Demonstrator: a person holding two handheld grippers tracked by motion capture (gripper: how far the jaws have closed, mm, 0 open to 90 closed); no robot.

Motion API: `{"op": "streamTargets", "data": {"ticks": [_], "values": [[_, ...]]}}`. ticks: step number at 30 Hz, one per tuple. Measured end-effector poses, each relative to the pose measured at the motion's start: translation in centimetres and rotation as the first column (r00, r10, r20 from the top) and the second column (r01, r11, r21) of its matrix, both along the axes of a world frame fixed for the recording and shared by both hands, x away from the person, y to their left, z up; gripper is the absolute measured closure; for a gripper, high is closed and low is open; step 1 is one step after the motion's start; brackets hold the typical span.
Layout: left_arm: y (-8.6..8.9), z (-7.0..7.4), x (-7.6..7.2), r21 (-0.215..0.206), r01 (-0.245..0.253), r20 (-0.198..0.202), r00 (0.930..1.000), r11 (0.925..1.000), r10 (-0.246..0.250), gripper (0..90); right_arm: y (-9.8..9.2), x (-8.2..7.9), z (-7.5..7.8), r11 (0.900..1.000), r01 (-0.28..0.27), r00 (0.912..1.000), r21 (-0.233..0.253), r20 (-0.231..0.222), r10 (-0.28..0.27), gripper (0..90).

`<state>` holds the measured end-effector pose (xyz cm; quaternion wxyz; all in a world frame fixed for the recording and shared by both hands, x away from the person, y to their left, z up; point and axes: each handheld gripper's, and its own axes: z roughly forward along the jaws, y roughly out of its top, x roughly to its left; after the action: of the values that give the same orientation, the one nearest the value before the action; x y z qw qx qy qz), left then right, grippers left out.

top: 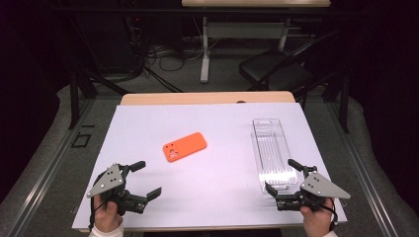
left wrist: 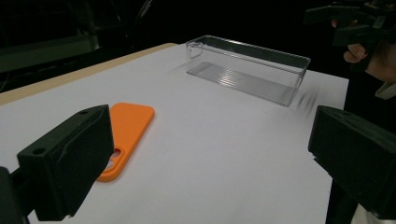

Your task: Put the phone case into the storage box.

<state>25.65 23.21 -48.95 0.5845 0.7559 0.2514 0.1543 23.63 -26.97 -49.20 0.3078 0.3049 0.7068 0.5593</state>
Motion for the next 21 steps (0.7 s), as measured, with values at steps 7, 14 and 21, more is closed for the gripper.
{"op": "streamTargets", "data": {"ticks": [7,14,21], "values": [[-0.12,-0.1,-0.06,0.013,0.002,0.002,1.0,0.9999,-0.002,0.4,-0.31,0.14,-0.08,1.0,0.008,1.0,0.008,-0.004,-0.008,0.0],[-0.12,-0.11,0.31,-0.006,-0.003,-0.031,0.9995,1.0,0.003,0.5,-0.36,0.54,-0.34,1.0,0.022,0.9995,0.005,-0.021,-0.022,0.2],[-0.34,-0.43,0.75,0.0,-0.006,-0.071,0.9974,1.0,0.006,0.4,-0.29,0.69,-0.2,0.999,0.036,0.9993,-0.002,-0.012,-0.036,0.1]]}}
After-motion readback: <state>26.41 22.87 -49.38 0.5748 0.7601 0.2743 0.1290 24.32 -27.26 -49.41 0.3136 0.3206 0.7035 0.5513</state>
